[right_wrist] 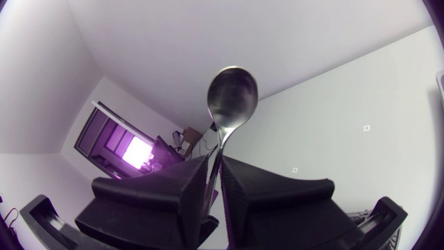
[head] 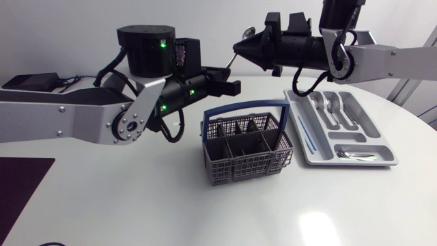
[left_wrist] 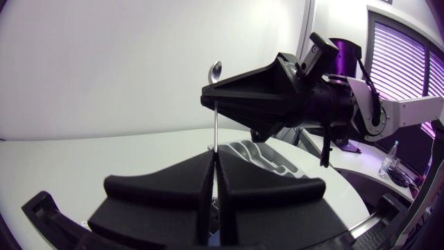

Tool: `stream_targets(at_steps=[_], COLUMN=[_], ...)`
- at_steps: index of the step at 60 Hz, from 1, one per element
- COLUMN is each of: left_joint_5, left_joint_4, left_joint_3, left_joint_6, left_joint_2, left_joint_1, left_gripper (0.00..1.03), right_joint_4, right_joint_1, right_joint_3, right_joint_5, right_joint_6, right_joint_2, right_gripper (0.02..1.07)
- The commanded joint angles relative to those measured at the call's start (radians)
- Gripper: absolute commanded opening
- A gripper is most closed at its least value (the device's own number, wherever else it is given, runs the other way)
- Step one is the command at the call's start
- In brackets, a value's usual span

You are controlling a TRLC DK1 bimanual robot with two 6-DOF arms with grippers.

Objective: Unload the cutlery basket into the drawer organizer.

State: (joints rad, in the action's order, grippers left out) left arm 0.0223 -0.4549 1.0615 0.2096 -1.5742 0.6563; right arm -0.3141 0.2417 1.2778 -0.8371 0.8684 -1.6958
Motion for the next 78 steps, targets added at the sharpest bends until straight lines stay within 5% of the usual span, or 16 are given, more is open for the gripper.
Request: stream_targets(at_steps=[1,9,21,40,65,78], left_joint_5=[0.005,-0.002,-0.022,-0.022,-0.045,-0.045], left_joint_4=[-0.019,0.019,0.151,0.291,0.483,0.536], left_joint_3=[0.038,0.058,0.095,0.035,-0.052,-0.109], left_joint_6=[0.005,-0.03,-0.167,-0.346,-0.541,-0.582], left_joint_2=[-0.024,-0.018,0.017,0.197,0.355,0.385], left_joint_1=[0.0,0.008,0.016,-0.018,-0.034,-0.034], left_gripper=[0.14,0.44,0.71,0.72,0.81,0.84], right_joint_4=[0.003,0.015,0.125,0.345,1.189,1.578], right_joint_1=[0.011,0.007,-0.033,-0.217,-0.484,-0.57], right_joint_3=[0.032,0.028,0.043,0.051,0.322,0.44], right_joint_5=[0.004,0.0,-0.034,-0.128,-0.194,-0.106], right_joint_6=[0.034,0.023,-0.068,-0.286,-1.145,-1.622], right_joint_2=[-0.015,-0.007,0.027,0.105,-0.01,-0.107], right_gripper=[0.14,0.13,0.13,0.13,0.13,0.13])
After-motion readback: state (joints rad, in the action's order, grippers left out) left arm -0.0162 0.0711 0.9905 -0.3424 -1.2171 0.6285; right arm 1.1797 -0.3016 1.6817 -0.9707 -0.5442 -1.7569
